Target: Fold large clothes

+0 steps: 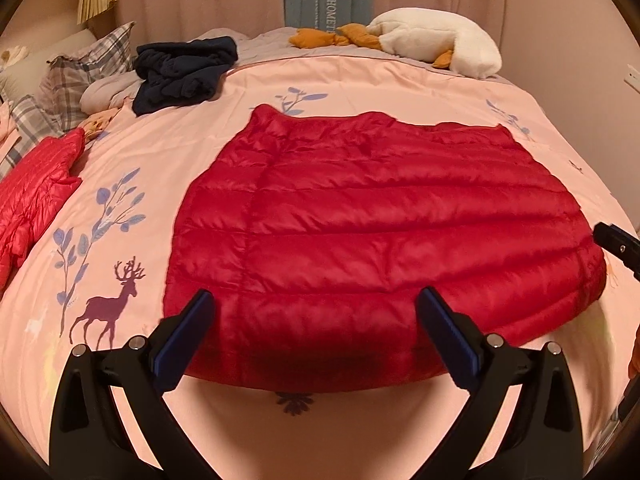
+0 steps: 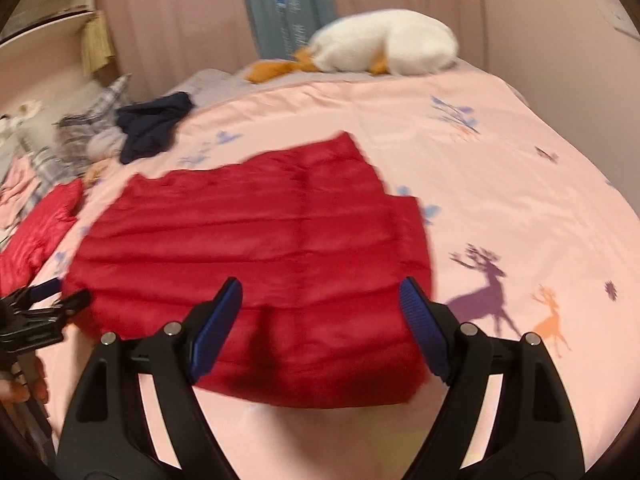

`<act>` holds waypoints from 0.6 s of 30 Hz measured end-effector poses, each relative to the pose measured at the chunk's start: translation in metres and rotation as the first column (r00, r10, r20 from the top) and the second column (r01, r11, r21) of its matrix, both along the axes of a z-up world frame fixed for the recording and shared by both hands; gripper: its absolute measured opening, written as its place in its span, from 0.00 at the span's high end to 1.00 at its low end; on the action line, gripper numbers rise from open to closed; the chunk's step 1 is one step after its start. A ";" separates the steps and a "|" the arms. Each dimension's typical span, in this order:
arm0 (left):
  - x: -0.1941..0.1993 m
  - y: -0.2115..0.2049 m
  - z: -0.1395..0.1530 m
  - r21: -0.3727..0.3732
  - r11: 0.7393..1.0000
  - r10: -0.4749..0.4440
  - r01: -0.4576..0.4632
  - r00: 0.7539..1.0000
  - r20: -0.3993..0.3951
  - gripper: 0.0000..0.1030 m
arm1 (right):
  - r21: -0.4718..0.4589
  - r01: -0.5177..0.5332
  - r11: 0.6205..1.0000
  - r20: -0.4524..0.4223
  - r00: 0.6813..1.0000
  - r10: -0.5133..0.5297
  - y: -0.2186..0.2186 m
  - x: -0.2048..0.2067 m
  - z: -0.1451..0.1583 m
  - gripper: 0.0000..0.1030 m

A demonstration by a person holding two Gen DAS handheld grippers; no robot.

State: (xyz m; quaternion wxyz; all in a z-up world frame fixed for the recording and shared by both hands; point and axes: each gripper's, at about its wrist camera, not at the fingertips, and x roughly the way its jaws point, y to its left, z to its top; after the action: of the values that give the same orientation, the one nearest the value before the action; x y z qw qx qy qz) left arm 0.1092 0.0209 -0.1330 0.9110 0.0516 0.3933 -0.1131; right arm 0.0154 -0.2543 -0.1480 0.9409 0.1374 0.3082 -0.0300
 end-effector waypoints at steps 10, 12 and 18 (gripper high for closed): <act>-0.002 -0.011 -0.020 0.021 1.000 -0.021 0.021 0.999 -0.034 0.01 | -0.029 -0.064 0.997 -0.083 0.995 0.062 0.028 0.018 -0.030 0.20; -0.003 -0.011 -0.022 0.025 0.999 -0.023 0.024 0.999 -0.036 0.01 | -0.028 -0.060 0.998 -0.088 0.994 0.058 0.026 0.016 -0.033 0.20; -0.003 -0.009 -0.026 0.023 0.999 -0.021 0.022 0.999 -0.043 0.01 | -0.016 -0.038 0.999 -0.094 0.995 0.037 0.017 0.011 -0.035 0.20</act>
State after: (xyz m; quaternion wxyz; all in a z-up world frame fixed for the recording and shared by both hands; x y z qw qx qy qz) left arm 0.1063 0.0115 -0.1586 0.9005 0.0642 0.4133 -0.1193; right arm 0.0267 -0.2375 -0.1834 0.9269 0.1218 0.3543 -0.0215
